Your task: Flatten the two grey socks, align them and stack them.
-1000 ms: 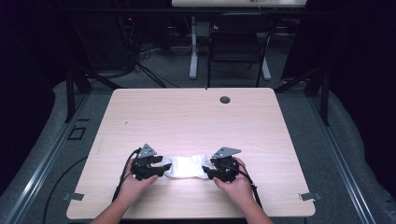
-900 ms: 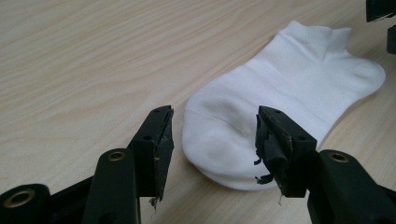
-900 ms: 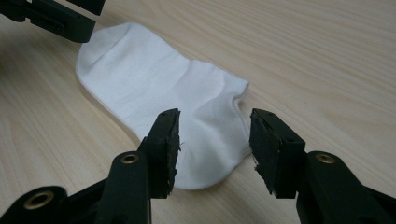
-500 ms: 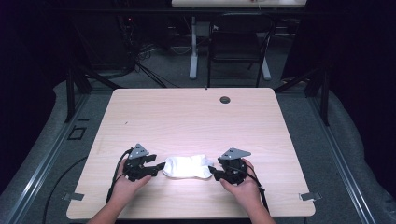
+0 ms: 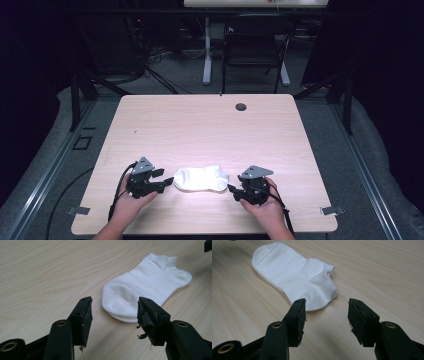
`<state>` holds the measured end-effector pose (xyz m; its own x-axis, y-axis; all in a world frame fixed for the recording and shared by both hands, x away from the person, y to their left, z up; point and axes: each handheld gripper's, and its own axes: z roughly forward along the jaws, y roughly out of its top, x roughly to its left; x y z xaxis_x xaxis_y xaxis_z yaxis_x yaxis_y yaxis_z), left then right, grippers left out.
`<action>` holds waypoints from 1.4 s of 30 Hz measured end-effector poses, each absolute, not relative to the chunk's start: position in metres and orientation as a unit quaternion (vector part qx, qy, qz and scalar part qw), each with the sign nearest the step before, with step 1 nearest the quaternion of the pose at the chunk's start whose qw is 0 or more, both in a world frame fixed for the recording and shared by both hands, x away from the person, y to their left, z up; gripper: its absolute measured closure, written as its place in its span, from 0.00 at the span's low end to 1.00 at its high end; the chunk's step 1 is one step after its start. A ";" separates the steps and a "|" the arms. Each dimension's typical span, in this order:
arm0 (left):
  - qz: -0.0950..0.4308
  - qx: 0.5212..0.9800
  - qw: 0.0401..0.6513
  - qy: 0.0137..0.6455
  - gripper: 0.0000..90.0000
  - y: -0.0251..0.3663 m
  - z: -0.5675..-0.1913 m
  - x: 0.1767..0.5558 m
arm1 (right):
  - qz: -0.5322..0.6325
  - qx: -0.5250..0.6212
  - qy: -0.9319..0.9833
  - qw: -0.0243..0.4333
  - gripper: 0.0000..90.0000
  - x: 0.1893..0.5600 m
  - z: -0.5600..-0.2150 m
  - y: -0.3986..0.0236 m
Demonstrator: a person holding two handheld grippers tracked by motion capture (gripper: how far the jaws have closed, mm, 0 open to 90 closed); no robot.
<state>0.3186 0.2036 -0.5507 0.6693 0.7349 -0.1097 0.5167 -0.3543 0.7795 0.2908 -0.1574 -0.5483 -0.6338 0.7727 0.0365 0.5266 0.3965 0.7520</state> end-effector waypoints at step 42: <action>0.132 0.843 0.384 0.353 0.50 0.183 -0.568 0.321 | 0.372 0.397 0.829 0.129 0.60 0.292 -0.574 -0.157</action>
<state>0.3208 0.1828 -0.5684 0.7156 0.6968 -0.0485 0.4942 -0.4560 0.7401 0.2922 -0.1566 -0.5740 -0.6515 0.7543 0.0815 0.5619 0.4076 0.7198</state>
